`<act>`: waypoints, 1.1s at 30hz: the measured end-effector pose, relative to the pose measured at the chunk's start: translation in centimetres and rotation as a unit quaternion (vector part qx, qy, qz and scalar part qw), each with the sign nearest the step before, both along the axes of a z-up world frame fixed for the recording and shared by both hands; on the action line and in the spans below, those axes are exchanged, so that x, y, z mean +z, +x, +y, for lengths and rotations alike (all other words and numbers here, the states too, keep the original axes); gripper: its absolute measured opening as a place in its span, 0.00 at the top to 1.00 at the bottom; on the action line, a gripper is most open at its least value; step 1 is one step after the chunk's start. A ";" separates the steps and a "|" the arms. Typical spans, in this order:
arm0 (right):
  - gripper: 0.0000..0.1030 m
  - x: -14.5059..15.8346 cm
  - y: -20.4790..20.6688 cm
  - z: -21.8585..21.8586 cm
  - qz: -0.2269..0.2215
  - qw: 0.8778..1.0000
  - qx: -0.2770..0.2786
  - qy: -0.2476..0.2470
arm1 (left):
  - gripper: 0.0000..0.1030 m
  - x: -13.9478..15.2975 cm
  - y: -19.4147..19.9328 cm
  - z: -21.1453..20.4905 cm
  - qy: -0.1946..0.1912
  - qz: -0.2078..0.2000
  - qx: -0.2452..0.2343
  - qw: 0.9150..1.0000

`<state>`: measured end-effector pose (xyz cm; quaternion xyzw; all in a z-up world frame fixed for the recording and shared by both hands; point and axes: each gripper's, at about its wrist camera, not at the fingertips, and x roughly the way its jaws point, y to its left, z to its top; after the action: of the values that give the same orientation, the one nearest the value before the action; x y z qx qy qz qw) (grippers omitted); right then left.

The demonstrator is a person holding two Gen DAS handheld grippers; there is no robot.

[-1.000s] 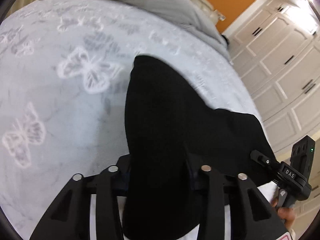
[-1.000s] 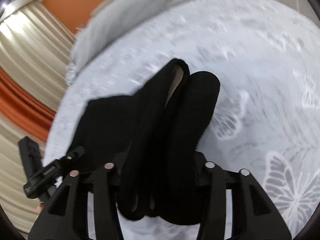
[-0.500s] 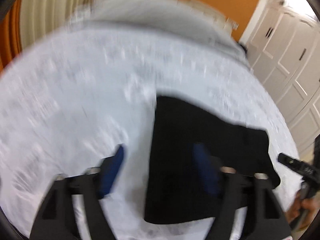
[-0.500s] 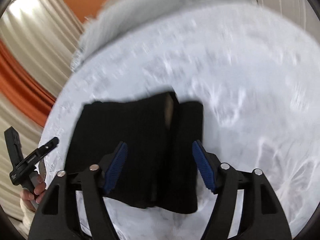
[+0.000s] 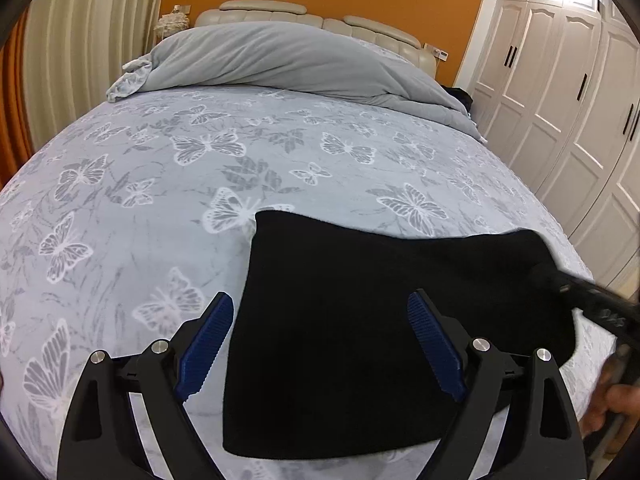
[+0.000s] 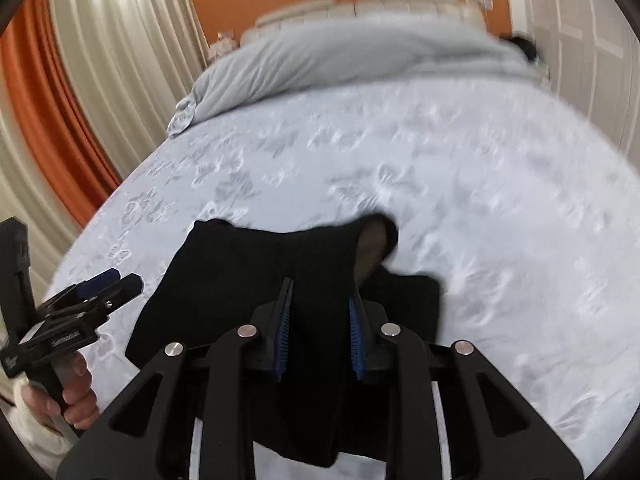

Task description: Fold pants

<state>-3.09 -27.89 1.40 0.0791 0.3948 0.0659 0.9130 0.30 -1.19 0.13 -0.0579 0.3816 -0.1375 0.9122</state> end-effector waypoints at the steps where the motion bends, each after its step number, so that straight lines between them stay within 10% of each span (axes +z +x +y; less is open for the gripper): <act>1: 0.76 -1.5 0.6 -0.3 0.031 1.000 -0.005 -0.002 | 0.16 -0.5 0.2 -0.3 0.008 0.008 -0.003 1.000; 3: 0.72 -5.8 1.7 -1.8 0.109 0.993 -0.027 0.020 | 0.16 -1.6 0.8 -0.8 0.027 0.025 -0.002 0.999; 6: 0.61 -5.1 1.0 -3.0 0.094 0.993 -0.037 0.063 | 0.16 -3.6 1.9 -0.5 0.033 0.075 0.003 0.997; 9: 0.05 -3.2 -0.6 -3.9 0.051 0.995 -0.050 0.066 | 0.16 -4.6 2.8 1.3 0.007 0.102 0.029 0.994; 16: 0.05 -9.3 3.2 -2.5 0.164 0.974 -0.031 0.153 | 0.09 -9.4 5.4 4.6 -0.116 0.210 0.057 0.969; 19: 0.33 -8.9 3.5 -1.2 0.131 0.980 -0.018 0.148 | 0.11 -9.1 5.5 3.5 -0.109 0.191 0.035 0.975; 20: 0.52 -7.8 3.3 -0.9 0.120 0.981 -0.009 0.154 | 0.40 -8.9 5.4 3.1 -0.114 0.178 0.022 0.977; 23: 0.60 -3.5 1.7 -0.5 0.069 0.980 0.023 0.185 | 0.65 -6.9 4.7 3.4 -0.135 0.166 0.008 0.977; 28: 0.59 -2.9 -1.4 0.3 0.087 0.976 0.057 0.192 | 0.58 -2.5 0.4 5.9 -0.124 0.146 -0.020 0.981; 31: 0.44 -9.3 -0.9 -0.1 0.201 0.964 0.017 0.175 | 0.48 -5.2 -1.0 6.5 -0.054 0.168 -0.001 0.984; 33: 0.32 -9.6 -0.9 -0.5 0.189 0.960 0.012 0.206 | 0.40 -7.6 -1.2 6.7 -0.046 0.193 0.007 0.980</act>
<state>-3.94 -28.43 -8.16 0.2723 0.5387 0.1404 0.7848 -0.86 5.52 -7.44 -0.1281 0.5432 -0.1353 0.8187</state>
